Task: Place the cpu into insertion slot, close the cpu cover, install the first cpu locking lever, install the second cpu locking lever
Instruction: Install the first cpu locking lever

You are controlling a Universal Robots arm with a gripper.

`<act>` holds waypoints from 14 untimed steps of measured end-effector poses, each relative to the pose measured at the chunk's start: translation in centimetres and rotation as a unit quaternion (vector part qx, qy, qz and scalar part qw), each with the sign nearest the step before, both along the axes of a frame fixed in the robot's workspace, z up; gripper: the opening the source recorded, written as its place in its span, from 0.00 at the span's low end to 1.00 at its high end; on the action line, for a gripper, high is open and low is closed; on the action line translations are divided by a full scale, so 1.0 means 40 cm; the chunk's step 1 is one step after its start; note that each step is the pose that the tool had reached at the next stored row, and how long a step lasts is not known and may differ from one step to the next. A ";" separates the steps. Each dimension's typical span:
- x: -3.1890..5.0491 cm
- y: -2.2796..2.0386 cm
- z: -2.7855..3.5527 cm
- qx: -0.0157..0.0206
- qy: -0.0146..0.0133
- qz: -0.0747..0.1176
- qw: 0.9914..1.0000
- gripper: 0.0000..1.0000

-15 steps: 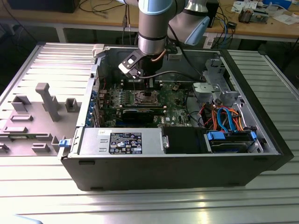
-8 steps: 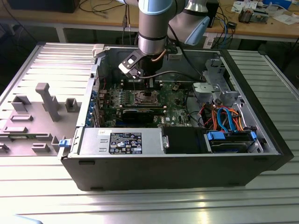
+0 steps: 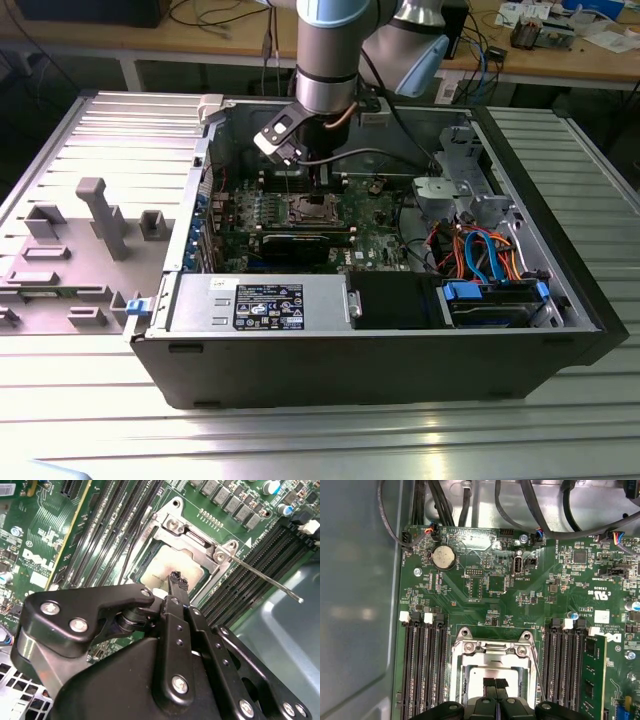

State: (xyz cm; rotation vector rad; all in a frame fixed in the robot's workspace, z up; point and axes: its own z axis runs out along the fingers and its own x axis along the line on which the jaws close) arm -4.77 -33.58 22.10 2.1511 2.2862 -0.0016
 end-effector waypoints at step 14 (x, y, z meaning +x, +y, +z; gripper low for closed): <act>0.000 0.000 0.056 0.001 0.005 0.000 1.000 0.11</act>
